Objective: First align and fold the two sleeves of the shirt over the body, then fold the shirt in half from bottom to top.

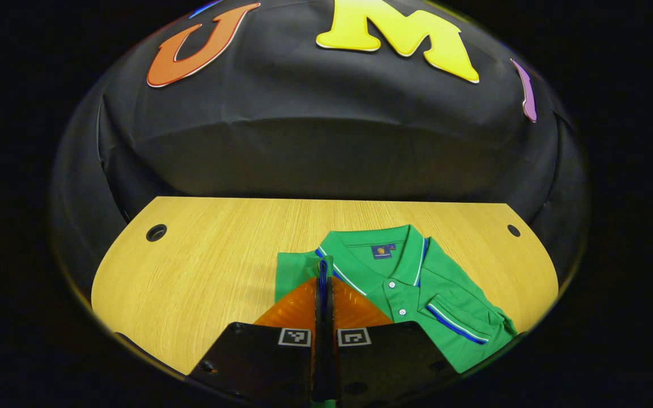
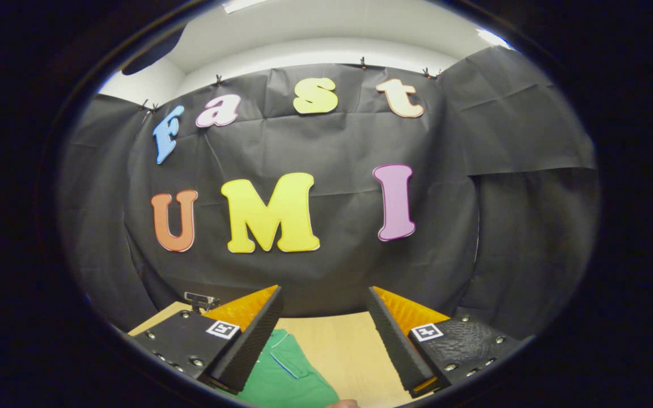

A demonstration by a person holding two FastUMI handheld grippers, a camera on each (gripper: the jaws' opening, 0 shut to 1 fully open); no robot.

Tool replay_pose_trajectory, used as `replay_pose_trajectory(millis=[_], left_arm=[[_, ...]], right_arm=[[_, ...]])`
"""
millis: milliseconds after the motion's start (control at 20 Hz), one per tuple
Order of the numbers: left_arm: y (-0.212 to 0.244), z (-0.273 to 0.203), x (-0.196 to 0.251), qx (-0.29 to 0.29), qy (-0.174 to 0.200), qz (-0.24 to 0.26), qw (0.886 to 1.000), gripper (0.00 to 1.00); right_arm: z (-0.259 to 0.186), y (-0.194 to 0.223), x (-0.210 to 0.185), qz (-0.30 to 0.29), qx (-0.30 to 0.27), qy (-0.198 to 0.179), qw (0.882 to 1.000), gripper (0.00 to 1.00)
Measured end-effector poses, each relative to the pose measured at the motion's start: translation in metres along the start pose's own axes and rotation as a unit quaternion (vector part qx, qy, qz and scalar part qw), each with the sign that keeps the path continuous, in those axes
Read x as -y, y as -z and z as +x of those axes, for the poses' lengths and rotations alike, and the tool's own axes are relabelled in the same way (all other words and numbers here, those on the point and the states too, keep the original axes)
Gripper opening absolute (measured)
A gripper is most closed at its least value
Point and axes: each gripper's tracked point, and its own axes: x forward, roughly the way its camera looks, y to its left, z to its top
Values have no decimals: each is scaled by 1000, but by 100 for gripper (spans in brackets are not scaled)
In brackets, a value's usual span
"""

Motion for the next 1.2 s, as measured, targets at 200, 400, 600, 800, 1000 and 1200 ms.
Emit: replay_pose_trajectory(millis=[200,400,600,800,1000,1200], left_arm=[[5,0,16,-7,6,14,1000,3],[7,-5,30,-8,14,14,1000,3],[12,-16,47,-4,27,18,999,3],[29,-17,61,-23,42,36,998,4],[42,-4,64,-38,54,41,997,68],[34,-20,61,-27,42,57,997,100]], right_arm=[[0,5,5,11,-5,2,1000,94],[1,8,11,13,-8,7,1000,94],[2,9,16,25,-6,12,1000,94],[4,12,13,28,-11,8,1000,94],[2,13,11,20,-12,4,1000,94],[3,17,10,25,-18,4,1000,94]])
